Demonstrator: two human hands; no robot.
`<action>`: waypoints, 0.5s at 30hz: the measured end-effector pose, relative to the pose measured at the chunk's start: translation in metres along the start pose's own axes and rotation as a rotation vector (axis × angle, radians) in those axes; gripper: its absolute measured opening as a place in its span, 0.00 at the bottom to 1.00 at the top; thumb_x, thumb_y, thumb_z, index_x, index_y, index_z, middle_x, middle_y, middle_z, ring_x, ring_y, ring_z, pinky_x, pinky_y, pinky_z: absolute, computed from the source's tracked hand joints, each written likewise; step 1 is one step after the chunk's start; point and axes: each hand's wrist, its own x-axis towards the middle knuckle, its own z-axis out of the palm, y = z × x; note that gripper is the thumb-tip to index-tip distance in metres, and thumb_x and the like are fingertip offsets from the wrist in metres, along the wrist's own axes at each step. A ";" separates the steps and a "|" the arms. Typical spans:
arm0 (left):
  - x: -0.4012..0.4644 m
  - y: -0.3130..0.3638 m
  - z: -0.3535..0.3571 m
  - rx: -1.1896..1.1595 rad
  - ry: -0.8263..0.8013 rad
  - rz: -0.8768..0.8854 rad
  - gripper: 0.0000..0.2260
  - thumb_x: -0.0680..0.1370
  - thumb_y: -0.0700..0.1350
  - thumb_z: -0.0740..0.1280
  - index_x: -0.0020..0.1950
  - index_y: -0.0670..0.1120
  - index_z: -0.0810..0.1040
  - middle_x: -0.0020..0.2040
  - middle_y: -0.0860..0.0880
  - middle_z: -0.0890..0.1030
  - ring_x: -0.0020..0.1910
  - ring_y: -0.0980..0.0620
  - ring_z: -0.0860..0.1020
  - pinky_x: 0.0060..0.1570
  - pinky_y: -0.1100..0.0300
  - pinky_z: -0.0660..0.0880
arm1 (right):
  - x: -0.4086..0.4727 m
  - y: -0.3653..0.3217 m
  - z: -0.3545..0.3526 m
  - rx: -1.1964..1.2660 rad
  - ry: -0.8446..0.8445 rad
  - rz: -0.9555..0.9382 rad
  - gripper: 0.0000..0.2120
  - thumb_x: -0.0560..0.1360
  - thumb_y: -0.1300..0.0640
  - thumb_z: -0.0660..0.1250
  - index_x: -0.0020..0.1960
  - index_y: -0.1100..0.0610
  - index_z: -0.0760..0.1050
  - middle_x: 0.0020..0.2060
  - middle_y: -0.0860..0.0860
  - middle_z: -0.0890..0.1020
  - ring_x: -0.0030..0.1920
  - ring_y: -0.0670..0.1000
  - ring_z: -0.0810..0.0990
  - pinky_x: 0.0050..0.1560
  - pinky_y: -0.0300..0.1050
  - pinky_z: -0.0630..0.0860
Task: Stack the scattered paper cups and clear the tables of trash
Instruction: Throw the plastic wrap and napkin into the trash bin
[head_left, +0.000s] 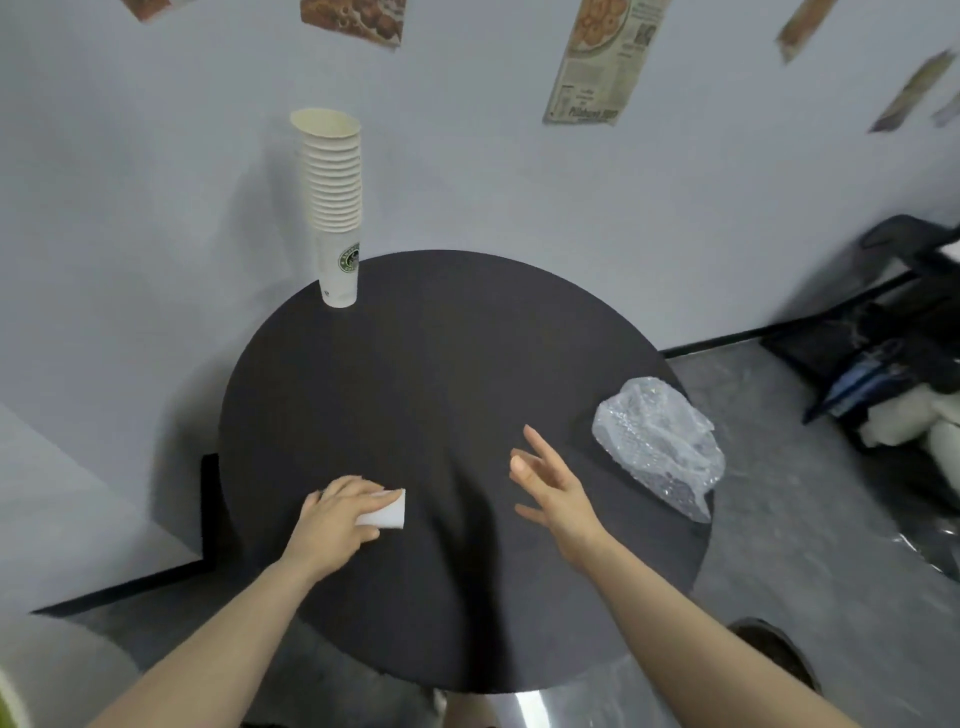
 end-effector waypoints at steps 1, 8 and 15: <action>0.001 0.000 0.001 0.024 0.035 0.013 0.25 0.77 0.45 0.67 0.71 0.64 0.67 0.67 0.61 0.69 0.71 0.56 0.60 0.63 0.60 0.54 | -0.001 0.001 -0.006 -0.016 0.016 -0.011 0.24 0.76 0.49 0.67 0.69 0.37 0.66 0.63 0.44 0.75 0.61 0.41 0.74 0.66 0.55 0.71; 0.011 0.035 0.000 -0.394 0.178 0.007 0.19 0.76 0.43 0.70 0.65 0.58 0.76 0.55 0.57 0.73 0.58 0.54 0.72 0.58 0.58 0.67 | 0.012 -0.005 -0.062 -0.238 0.148 -0.138 0.28 0.74 0.49 0.70 0.71 0.40 0.66 0.68 0.45 0.70 0.69 0.42 0.67 0.73 0.47 0.62; 0.034 0.109 -0.019 -0.768 0.207 -0.055 0.19 0.76 0.47 0.70 0.65 0.60 0.74 0.55 0.54 0.74 0.52 0.55 0.75 0.52 0.56 0.73 | 0.048 -0.012 -0.145 -0.617 0.332 -0.094 0.34 0.71 0.43 0.72 0.72 0.37 0.61 0.77 0.48 0.53 0.77 0.50 0.49 0.75 0.57 0.50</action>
